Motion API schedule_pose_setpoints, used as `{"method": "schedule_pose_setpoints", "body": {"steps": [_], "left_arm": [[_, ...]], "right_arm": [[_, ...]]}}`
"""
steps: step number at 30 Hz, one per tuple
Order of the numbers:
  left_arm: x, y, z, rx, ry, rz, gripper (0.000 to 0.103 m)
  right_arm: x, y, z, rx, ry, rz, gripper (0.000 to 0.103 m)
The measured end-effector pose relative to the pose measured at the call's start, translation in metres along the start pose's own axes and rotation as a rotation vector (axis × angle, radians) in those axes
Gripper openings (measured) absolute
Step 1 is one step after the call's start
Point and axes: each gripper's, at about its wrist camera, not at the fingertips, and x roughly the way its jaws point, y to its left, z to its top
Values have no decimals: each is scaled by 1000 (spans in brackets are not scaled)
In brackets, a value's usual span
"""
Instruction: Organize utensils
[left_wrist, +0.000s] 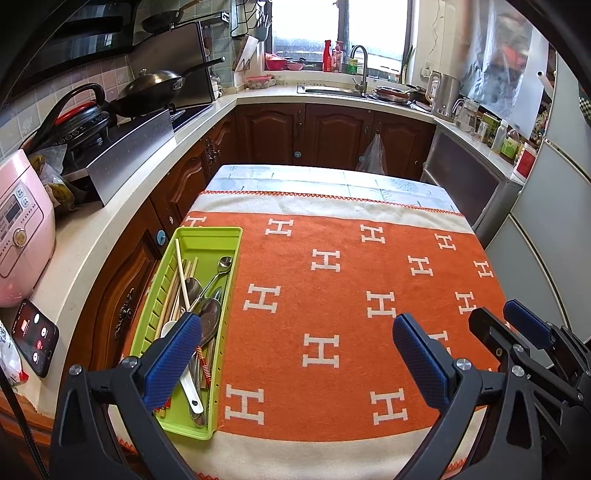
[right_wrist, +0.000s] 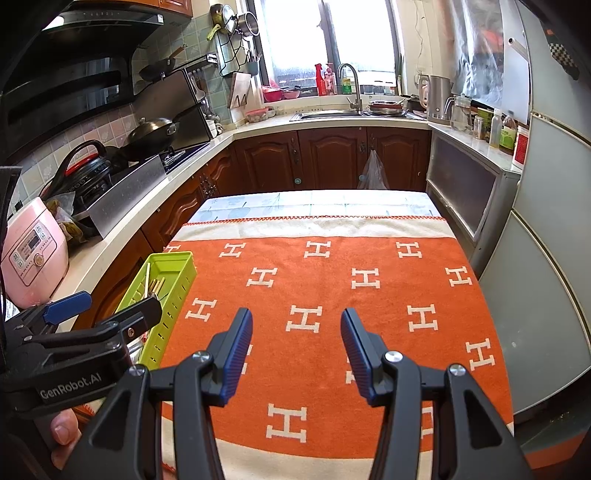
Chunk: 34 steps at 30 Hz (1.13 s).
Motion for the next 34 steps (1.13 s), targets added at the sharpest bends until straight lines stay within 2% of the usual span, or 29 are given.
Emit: {"method": "schedule_pose_setpoints", "body": {"steps": [34], "left_arm": [[9,7,-2,14,28,11,102]], "right_arm": [[13,-7,-7,4,25,3,50]]}}
